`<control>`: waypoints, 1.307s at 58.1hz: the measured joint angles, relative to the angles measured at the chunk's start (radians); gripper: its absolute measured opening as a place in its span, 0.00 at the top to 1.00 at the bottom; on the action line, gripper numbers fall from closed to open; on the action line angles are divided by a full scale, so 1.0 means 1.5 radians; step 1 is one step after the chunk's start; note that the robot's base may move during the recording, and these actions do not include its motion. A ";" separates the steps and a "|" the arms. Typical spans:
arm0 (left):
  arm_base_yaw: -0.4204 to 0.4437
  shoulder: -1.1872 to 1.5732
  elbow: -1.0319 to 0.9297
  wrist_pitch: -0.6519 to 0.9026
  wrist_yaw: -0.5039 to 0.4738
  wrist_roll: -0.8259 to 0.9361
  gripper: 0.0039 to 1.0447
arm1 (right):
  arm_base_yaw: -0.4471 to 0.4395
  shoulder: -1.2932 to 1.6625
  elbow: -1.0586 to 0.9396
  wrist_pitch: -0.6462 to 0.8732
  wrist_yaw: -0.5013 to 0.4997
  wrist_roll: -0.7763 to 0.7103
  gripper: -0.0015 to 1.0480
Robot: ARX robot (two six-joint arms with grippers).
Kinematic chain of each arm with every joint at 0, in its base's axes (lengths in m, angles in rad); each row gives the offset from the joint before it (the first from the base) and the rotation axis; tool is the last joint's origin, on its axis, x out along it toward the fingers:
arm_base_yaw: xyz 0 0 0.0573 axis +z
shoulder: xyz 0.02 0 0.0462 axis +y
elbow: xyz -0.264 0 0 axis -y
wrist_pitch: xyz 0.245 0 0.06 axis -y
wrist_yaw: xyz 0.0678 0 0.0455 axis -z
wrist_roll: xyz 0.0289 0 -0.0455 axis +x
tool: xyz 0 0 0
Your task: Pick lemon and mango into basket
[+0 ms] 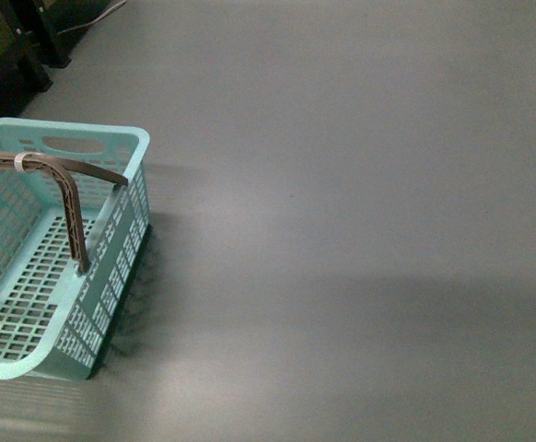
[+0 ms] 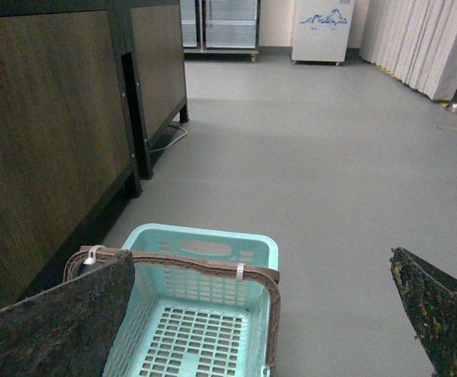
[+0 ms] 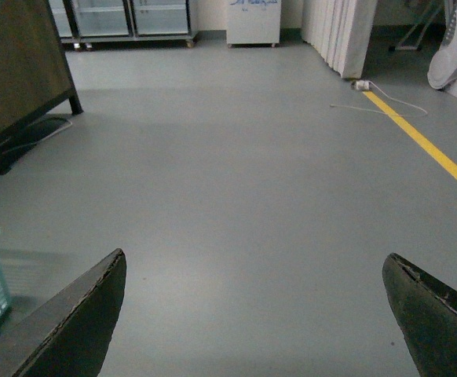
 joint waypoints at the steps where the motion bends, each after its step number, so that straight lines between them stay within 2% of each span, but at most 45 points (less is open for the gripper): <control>1: 0.000 0.000 0.000 0.000 0.000 0.000 0.06 | 0.000 0.000 0.000 0.000 0.000 0.000 0.08; 19: 0.000 0.000 0.000 0.000 -0.001 0.000 0.06 | 0.000 0.000 0.000 0.000 0.000 0.000 0.08; 20: -0.003 0.003 0.001 -0.004 -0.010 -0.003 0.06 | 0.000 0.000 0.000 0.000 0.000 0.000 0.08; 24: -0.056 0.082 0.056 -0.142 -0.168 -0.114 0.06 | 0.000 0.000 0.000 0.000 0.001 0.000 0.08; 26: -0.068 0.130 0.079 -0.188 -0.220 -0.159 0.06 | 0.000 0.000 0.000 0.000 0.000 0.000 0.08; 29: -0.066 0.196 0.095 -0.200 -0.241 -0.259 0.06 | 0.000 0.000 0.000 0.000 0.000 0.000 0.08; 35: -0.025 0.299 0.110 -0.138 -0.189 -0.401 0.06 | 0.000 0.000 0.000 0.000 0.001 0.000 0.08; 43: 0.048 0.498 0.142 0.017 -0.092 -0.533 0.06 | 0.000 0.000 0.000 0.000 0.001 0.000 0.08; 51: 0.098 0.754 0.201 0.187 -0.062 -0.610 0.06 | 0.000 0.000 0.000 0.000 0.001 0.000 0.08; 56: 0.115 0.899 0.252 0.259 -0.051 -0.651 0.06 | 0.000 0.000 0.000 0.000 0.001 0.000 0.08; 65: 0.122 1.082 0.351 0.307 -0.044 -0.689 0.06 | 0.000 0.000 0.000 0.000 0.001 0.000 0.08; 76: 0.109 1.241 0.476 0.309 -0.035 -0.724 0.06 | 0.000 0.000 0.000 0.000 0.001 0.000 0.08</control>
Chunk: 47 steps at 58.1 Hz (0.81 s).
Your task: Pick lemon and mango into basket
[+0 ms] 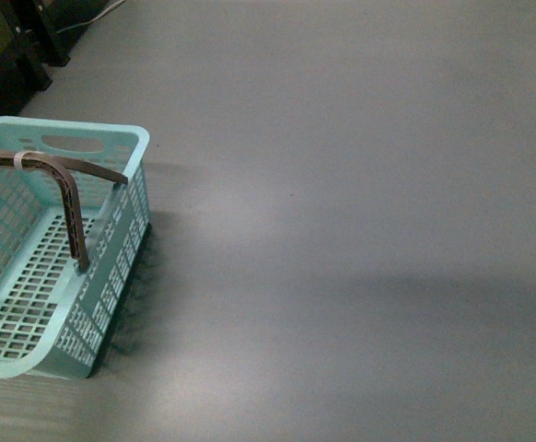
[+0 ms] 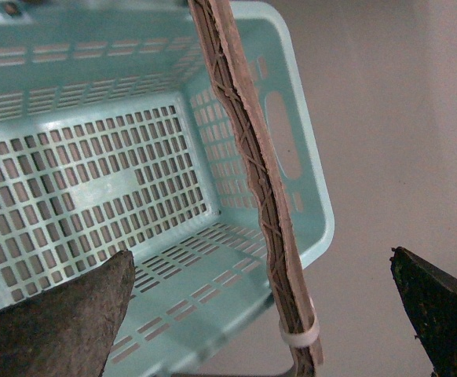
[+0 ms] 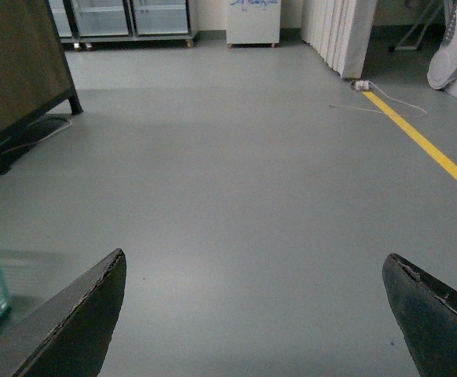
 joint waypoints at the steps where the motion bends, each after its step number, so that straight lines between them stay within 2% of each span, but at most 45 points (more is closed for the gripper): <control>1: -0.001 0.014 0.012 -0.001 0.002 -0.004 0.06 | 0.000 0.000 0.000 0.000 0.000 0.000 0.08; 13: -0.002 0.090 0.079 -0.001 0.023 -0.020 0.06 | 0.000 0.000 0.000 0.000 0.000 0.000 0.08; 31: 0.029 0.168 0.130 -0.003 0.040 -0.007 0.06 | 0.000 0.000 0.000 0.000 0.000 0.000 0.08; 47: 0.032 0.218 0.202 -0.029 0.040 0.003 0.44 | 0.000 0.000 0.000 0.000 0.000 0.000 0.08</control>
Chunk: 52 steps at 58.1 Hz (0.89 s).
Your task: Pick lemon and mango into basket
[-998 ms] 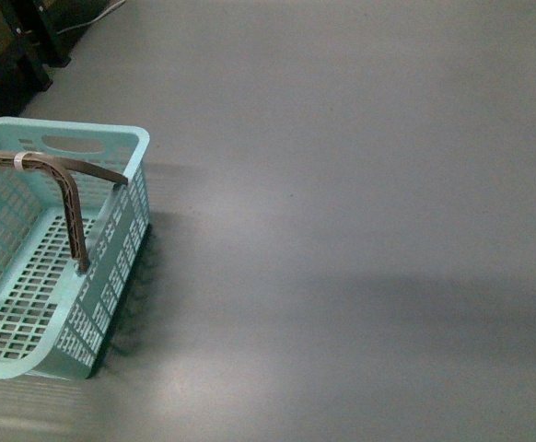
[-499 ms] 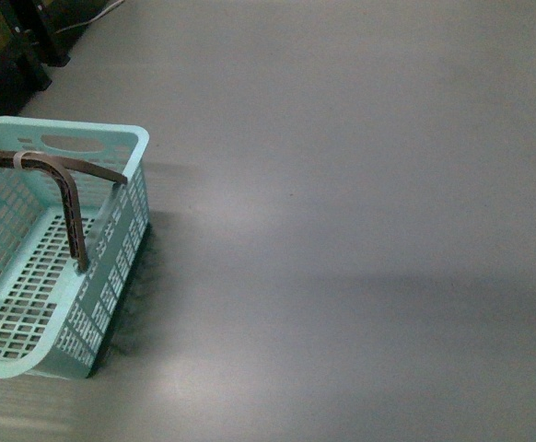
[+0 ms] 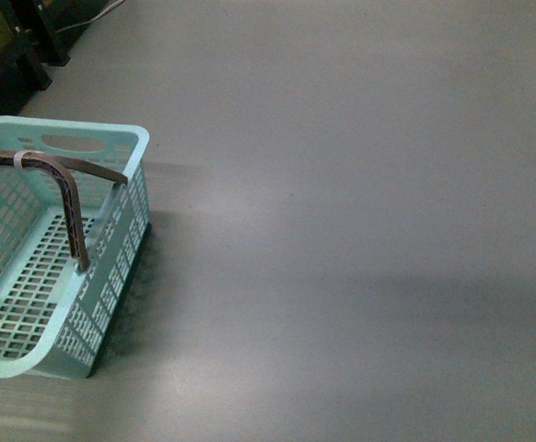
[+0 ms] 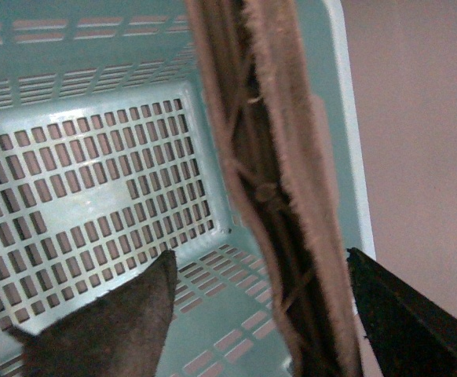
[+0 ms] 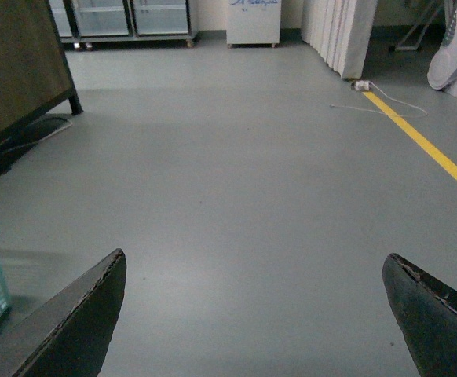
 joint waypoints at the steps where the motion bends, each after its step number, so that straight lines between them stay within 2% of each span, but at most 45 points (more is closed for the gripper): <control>1: -0.001 0.002 0.005 0.000 0.000 0.000 0.47 | 0.000 0.000 0.000 0.000 0.000 0.000 0.08; 14: -0.014 0.006 0.020 0.000 0.006 -0.006 0.78 | 0.000 0.000 0.000 0.000 0.000 0.000 0.08; 19: -0.018 0.004 0.014 0.006 0.009 -0.044 0.88 | 0.000 0.000 0.000 0.000 0.000 0.000 0.08; 26: -0.020 -0.017 -0.014 0.016 0.020 -0.061 0.93 | 0.000 0.000 0.000 0.000 0.000 0.000 0.08; 39: -0.023 -0.108 -0.109 0.028 0.016 -0.092 0.93 | 0.000 0.000 0.000 0.000 0.000 0.000 0.08; 52: -0.029 -0.346 -0.237 0.001 -0.002 -0.163 0.94 | 0.000 0.000 0.000 0.000 0.000 0.000 0.08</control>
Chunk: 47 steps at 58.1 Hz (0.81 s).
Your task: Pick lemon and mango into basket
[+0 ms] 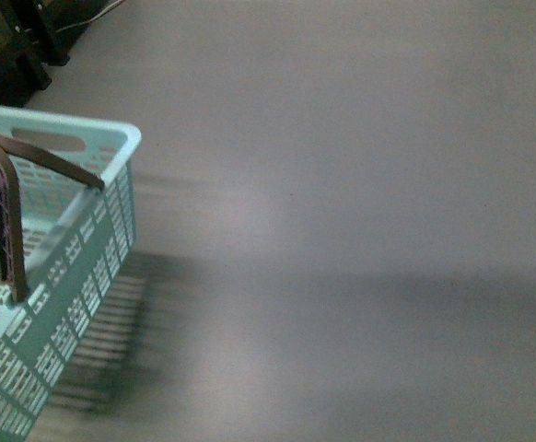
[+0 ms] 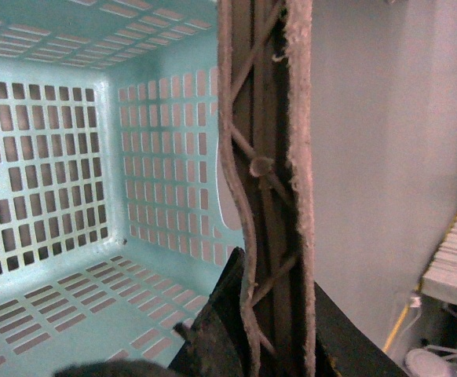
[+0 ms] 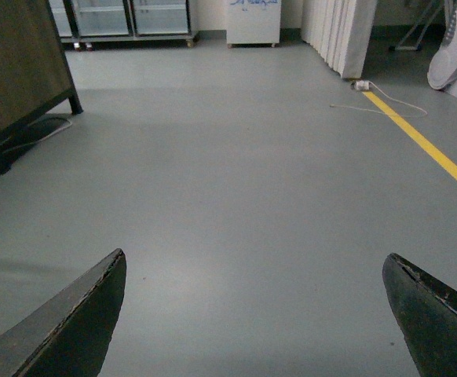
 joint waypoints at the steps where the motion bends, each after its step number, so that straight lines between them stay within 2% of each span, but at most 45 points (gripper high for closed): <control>1: -0.001 -0.013 -0.004 -0.004 -0.001 -0.005 0.94 | 0.000 0.000 0.000 0.000 0.000 0.000 0.08; 9: -0.006 -0.180 -0.035 -0.075 -0.003 -0.051 0.94 | 0.000 0.000 0.000 0.000 0.000 0.000 0.08; 25: -0.031 -0.468 -0.011 -0.272 -0.038 -0.105 0.94 | 0.000 0.000 0.000 0.000 0.000 0.000 0.08; 35: -0.050 -0.544 0.029 -0.341 -0.075 -0.099 0.94 | 0.000 0.000 0.000 0.000 0.000 0.000 0.08; 47: -0.053 -0.556 0.041 -0.344 -0.073 -0.097 0.94 | 0.000 0.000 0.000 0.000 0.000 0.000 0.08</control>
